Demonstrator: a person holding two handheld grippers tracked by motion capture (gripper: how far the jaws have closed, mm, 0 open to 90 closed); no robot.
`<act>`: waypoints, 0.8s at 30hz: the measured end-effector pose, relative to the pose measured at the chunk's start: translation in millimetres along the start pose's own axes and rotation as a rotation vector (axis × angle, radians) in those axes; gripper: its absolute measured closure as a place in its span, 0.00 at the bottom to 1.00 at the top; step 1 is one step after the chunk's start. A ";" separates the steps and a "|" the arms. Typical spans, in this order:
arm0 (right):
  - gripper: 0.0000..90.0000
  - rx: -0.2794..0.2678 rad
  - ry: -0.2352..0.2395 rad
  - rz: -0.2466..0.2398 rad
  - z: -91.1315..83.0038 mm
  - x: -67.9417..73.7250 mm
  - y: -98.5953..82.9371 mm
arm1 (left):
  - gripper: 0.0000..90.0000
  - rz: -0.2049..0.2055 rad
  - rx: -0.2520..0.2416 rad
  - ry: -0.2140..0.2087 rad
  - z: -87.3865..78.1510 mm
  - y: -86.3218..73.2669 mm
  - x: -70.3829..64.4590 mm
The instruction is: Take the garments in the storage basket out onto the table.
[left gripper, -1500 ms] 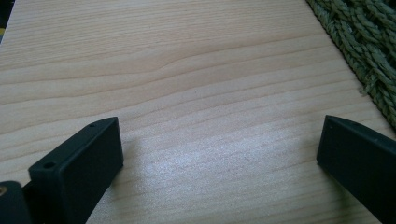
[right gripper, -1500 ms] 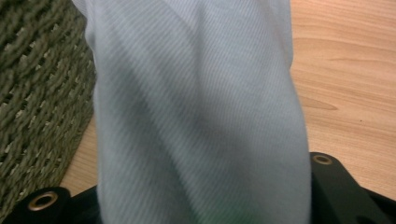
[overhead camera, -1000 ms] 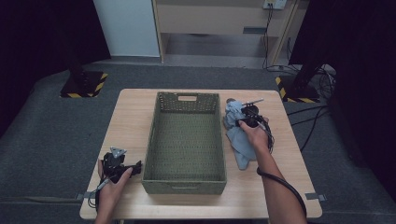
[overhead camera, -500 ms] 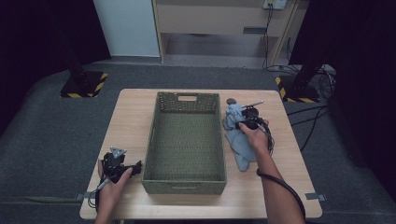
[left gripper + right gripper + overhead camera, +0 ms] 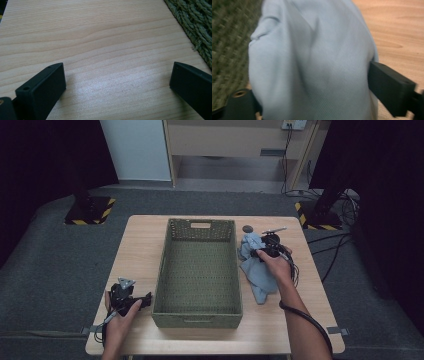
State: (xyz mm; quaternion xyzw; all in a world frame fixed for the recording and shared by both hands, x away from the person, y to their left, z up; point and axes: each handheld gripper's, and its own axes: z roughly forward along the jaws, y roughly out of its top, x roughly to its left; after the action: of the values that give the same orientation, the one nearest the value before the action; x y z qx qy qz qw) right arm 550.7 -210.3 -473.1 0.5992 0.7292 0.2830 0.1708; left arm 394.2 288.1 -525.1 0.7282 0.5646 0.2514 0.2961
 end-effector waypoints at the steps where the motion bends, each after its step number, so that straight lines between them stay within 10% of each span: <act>1: 0.14 -0.009 0.001 -0.001 -2.5 -0.3 0.7 | 0.00 0.000 0.000 0.000 0.0 0.0 0.0; 24: 0.03 -0.137 0.094 -0.020 -55.7 2.5 4.2 | 0.00 0.000 0.000 0.000 0.0 0.0 0.0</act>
State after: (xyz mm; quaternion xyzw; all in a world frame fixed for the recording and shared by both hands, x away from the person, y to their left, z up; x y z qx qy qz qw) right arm 520.6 -218.9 -426.7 0.5649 0.7211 0.3585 0.1799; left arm 394.1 288.1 -525.1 0.7283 0.5646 0.2514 0.2961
